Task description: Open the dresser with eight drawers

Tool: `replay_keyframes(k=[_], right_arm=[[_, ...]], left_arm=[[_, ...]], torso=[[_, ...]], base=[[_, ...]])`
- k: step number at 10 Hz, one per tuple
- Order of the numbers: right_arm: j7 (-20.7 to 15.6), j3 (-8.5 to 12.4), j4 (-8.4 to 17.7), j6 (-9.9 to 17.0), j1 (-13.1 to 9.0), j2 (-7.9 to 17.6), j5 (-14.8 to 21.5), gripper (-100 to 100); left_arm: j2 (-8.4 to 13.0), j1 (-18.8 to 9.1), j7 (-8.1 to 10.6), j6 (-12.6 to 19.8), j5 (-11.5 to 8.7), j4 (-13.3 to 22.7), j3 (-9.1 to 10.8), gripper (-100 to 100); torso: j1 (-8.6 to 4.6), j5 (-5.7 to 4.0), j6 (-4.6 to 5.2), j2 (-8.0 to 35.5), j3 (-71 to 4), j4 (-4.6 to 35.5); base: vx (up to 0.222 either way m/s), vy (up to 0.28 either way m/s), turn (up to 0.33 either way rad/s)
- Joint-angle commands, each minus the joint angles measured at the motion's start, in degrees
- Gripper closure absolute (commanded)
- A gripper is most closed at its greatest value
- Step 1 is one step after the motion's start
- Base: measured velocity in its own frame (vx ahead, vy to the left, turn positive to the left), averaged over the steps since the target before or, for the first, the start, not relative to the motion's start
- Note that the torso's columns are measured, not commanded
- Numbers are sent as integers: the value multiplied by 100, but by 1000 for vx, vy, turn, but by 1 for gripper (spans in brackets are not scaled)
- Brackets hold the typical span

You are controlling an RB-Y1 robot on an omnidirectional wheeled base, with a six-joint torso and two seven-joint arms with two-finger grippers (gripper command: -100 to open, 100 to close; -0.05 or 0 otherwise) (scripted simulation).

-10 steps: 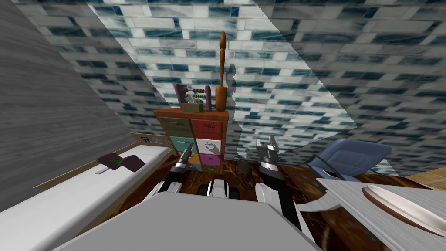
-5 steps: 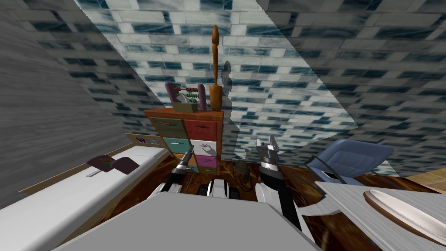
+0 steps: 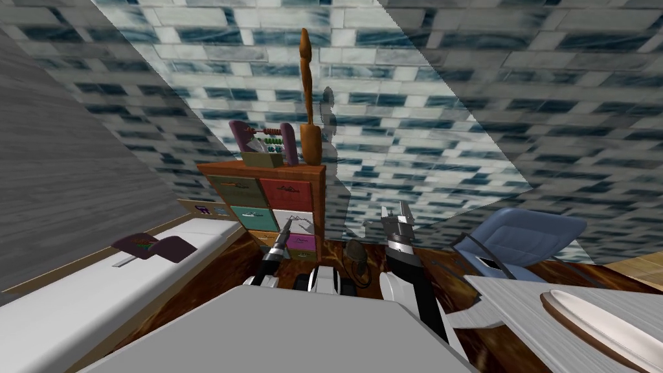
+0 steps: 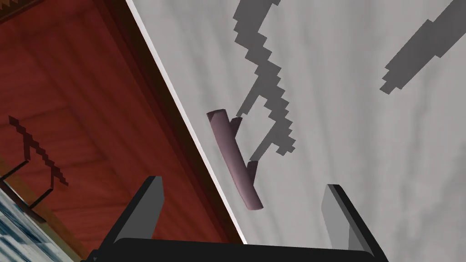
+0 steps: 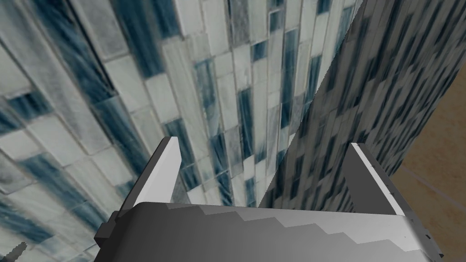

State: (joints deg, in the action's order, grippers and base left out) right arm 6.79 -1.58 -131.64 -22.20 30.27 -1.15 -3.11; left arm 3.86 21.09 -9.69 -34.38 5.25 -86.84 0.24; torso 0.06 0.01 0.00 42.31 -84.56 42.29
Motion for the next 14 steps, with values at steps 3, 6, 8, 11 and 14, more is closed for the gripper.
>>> replay_keyframes(k=[3, 6, 8, 11, 14], right_arm=[[0, 1, 0, 0, 0, 1, 0, 0], [0, 1, 0, 0, -1, 1, 0, 0], [0, 1, 0, 0, 0, 1, 0, 0], [0, 1, 0, 0, 0, 1, 0, 0], [0, 1, 0, 0, -2, 1, 0, 0]], left_arm=[[-579, -45, -8, 2, 8, 169, 0, -100], [-572, -43, -7, -1, 7, 168, 0, -100], [-579, -47, -8, 107, 9, 65, 0, -100], [-578, -46, -7, 80, 9, 91, 0, 100], [-571, 3, 12, 198, 23, -120, -49, 100]], torso=[[13, 5, 0, 6, 4, 2], [-6, -1, 0, -2, -1, 0], [-4, -1, 0, -10, -5, -2], [-7, -1, 0, -1, -1, -1], [21, 16, -7, -3, 0, -22]], base=[[11, -16, 0], [1, -4, 10], [33, 6, -15], [27, 1, 10], [-98, -8, 7]])
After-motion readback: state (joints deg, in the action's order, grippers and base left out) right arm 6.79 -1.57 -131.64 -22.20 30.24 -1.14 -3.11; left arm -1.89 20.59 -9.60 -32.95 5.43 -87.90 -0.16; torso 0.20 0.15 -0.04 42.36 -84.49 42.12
